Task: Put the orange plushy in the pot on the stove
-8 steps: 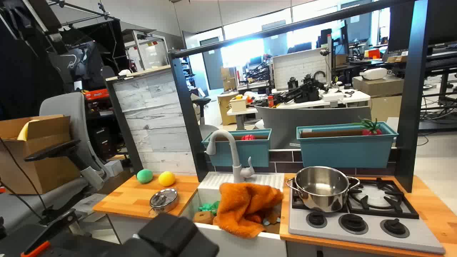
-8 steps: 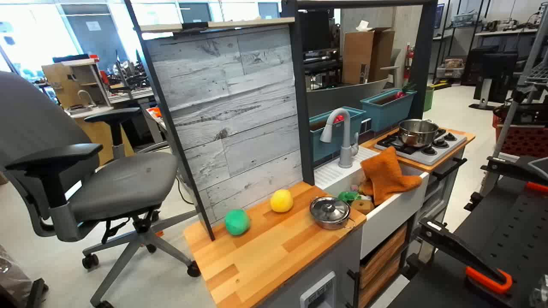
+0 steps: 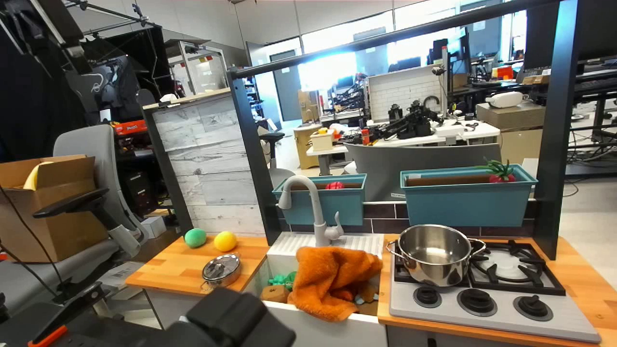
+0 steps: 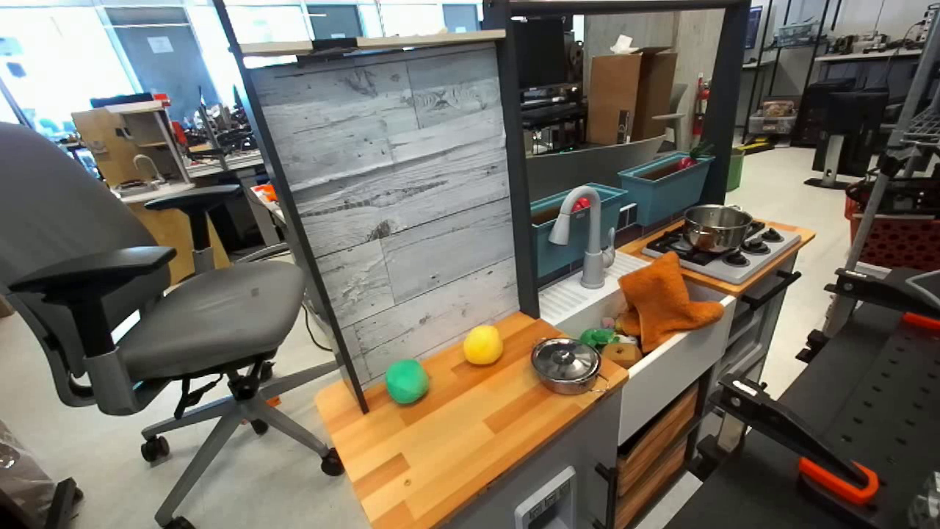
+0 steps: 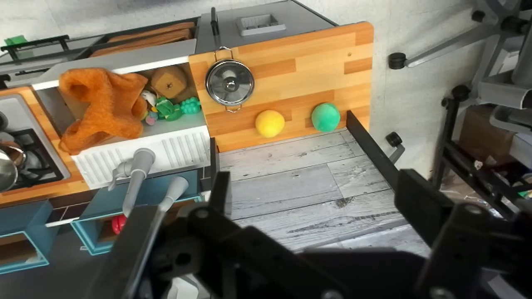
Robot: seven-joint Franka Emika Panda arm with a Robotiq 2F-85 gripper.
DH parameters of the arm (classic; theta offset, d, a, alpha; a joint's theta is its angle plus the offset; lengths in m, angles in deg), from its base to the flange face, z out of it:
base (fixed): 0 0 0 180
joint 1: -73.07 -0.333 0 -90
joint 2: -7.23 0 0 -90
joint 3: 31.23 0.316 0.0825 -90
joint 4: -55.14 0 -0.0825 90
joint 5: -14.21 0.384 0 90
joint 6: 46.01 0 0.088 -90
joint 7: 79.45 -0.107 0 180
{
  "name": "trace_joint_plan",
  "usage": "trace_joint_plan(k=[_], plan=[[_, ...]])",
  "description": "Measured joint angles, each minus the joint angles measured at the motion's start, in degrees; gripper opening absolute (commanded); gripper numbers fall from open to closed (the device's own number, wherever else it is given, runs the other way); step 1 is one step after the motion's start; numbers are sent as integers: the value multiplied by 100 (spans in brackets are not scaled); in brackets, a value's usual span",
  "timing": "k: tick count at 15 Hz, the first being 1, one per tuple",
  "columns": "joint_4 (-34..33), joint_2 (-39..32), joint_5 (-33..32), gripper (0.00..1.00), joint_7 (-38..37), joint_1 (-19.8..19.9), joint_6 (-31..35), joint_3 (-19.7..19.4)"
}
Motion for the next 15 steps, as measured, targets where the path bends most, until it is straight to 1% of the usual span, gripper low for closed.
trace_joint_plan(k=[3,6,10,13,15], plan=[[28,-198,5,100,124,-3,291,-13],[28,-680,14,100,340,-26,821,-36],[-155,-1669,-52,100,402,-32,1320,-33],[-469,-2493,-321,100,328,-34,1774,-31],[-764,-3056,-604,100,108,-40,2119,-59]])
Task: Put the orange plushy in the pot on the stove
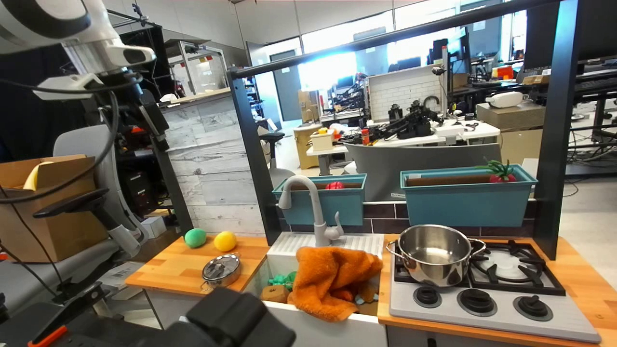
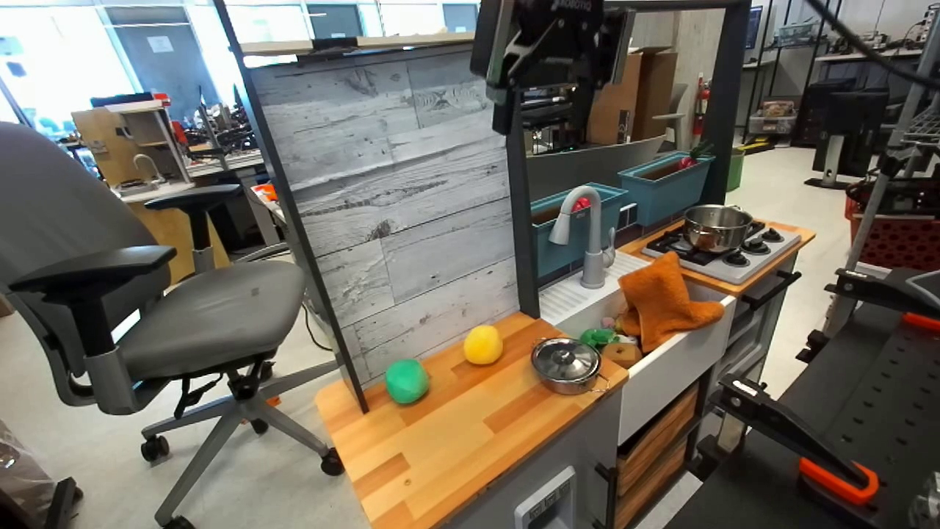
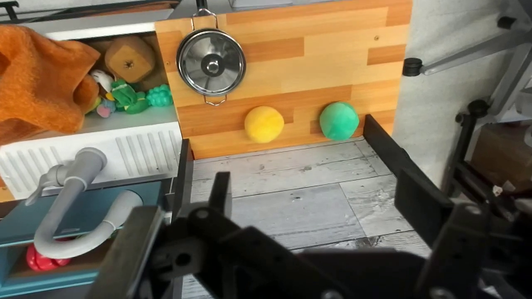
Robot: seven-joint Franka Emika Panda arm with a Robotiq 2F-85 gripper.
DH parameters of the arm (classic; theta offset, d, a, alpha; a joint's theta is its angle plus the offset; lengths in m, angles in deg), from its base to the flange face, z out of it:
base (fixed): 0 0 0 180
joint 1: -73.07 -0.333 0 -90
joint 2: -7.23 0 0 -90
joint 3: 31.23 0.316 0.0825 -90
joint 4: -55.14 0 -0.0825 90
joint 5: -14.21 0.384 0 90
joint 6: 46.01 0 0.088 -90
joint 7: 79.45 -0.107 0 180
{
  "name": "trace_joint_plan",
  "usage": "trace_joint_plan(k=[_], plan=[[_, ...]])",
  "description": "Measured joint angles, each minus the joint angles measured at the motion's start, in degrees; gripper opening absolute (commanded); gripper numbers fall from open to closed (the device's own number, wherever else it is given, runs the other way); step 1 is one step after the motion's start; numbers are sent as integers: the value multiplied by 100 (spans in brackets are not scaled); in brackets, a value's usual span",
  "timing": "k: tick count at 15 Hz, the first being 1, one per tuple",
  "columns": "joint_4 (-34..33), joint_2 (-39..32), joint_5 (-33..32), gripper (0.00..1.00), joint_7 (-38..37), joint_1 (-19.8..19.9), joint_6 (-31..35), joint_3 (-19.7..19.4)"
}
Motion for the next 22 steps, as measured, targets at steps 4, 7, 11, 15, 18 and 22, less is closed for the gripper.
trace_joint_plan(k=[4,7,11,15,18,22], plan=[[-844,-1105,-620,100,-520,-196,153,-379],[-1552,-1926,-891,100,-798,-533,140,-792],[-2426,-2944,-924,100,-885,-1005,-8,-1185],[-3107,-3820,-923,100,-910,-1296,-30,-1365],[-3567,-4381,-923,100,-907,-1371,6,-1452],[-4209,-5114,-923,100,-745,-1375,195,-1571]])
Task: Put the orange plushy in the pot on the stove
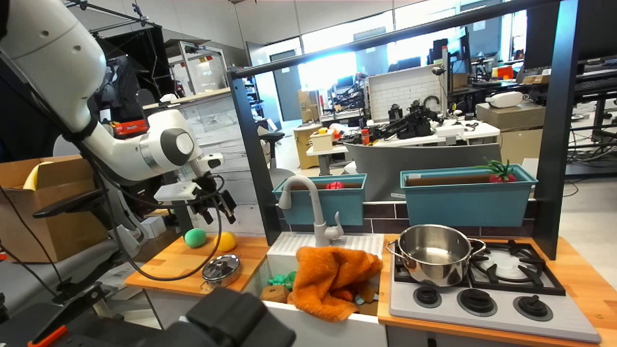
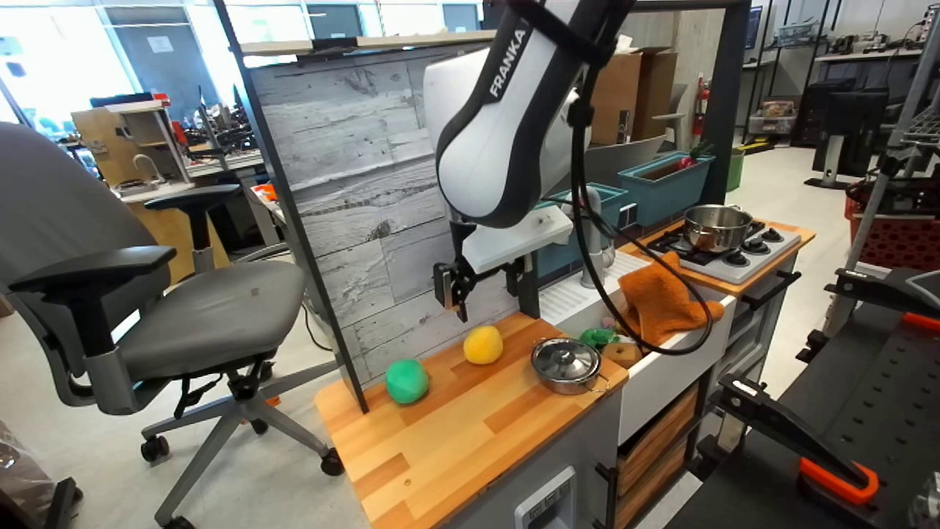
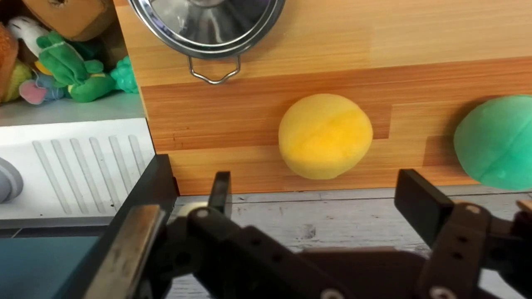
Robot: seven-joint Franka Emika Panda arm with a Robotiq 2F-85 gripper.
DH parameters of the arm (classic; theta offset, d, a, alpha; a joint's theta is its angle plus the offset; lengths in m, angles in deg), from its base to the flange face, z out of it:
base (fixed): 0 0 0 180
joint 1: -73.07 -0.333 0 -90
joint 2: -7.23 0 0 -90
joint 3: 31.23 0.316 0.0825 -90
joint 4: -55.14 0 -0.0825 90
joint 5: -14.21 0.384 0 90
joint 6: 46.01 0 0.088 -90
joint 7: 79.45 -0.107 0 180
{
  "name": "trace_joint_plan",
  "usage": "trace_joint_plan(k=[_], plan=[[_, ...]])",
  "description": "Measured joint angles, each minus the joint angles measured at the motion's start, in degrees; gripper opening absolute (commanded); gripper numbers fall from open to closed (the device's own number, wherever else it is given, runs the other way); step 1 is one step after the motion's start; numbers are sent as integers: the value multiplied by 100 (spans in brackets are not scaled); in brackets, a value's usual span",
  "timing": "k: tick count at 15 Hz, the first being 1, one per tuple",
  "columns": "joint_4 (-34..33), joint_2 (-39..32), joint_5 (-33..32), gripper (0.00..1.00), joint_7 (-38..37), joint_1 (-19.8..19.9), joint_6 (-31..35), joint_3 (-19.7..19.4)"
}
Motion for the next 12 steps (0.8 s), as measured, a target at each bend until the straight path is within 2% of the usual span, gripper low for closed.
trace_joint_plan(k=[2,7,12], plan=[[-186,-338,0,100,187,49,218,-57],[-177,-986,3,100,782,380,911,-140],[-184,-1047,6,100,1176,506,1026,-140]])
